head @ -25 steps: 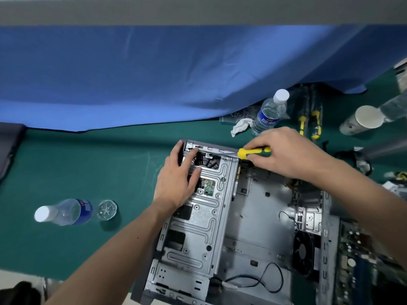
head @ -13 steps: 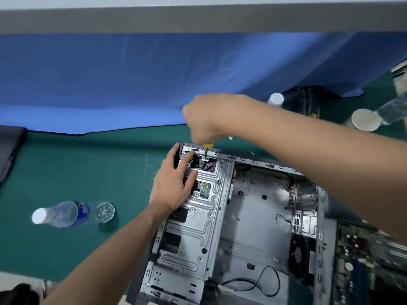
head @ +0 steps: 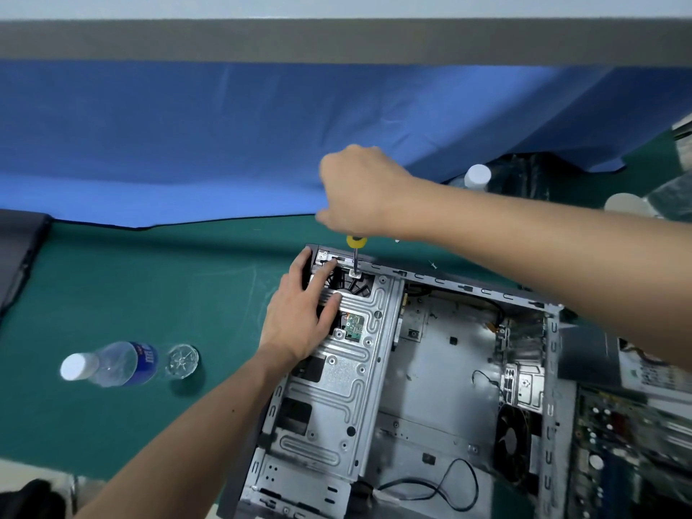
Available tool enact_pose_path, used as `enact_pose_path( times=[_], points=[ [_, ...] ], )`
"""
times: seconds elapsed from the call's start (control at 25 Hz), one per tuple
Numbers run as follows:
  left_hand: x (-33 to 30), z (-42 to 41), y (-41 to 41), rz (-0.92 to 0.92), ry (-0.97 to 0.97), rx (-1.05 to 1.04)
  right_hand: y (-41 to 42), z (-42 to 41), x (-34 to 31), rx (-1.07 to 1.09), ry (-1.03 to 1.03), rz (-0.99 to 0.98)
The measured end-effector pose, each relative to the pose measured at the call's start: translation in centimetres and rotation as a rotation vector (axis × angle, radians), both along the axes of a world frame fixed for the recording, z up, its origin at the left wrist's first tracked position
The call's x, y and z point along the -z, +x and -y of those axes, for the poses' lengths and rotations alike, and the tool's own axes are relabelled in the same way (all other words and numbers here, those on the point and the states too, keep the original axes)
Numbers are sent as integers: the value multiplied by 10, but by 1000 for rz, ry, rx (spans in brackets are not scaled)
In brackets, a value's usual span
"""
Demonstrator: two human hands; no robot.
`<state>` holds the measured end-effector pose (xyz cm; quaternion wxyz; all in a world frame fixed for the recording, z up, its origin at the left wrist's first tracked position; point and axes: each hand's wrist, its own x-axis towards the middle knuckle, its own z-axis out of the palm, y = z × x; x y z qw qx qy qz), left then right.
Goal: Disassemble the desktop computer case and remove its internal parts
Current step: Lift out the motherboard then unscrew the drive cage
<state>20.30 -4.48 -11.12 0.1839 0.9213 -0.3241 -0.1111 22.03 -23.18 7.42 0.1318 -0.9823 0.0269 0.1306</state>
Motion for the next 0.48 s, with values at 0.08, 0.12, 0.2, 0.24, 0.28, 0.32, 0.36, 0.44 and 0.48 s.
enact_pose_path(
  times=[0.08, 0.12, 0.2, 0.24, 0.28, 0.32, 0.36, 0.44, 0.48],
  points=[
    [0, 0, 0, -4, -6, -4, -3, 2, 6, 179, 139, 55],
    [0, 0, 0, -5, -8, -7, -6, 0, 8, 199, 163, 65],
    [-1, 0, -1, -6, -8, 0, -12, -5, 11, 131, 71, 109],
    [-1, 0, 0, -5, -7, 2, -13, -5, 12, 84, -24, 129],
    [-2, 0, 0, -4, -6, -3, -13, -4, 11, 45, -114, 133],
    [-2, 0, 0, -4, -5, -9, -12, -2, 9, -7, -174, 127],
    [-2, 0, 0, -6, -4, -13, -11, 0, 6, -76, -221, 99],
    [-2, 0, -1, -5, -6, -8, -8, 2, 1, -315, -288, 97],
    [-1, 0, 0, -4, -5, -7, -6, 5, -2, -454, -264, 108]
  ],
)
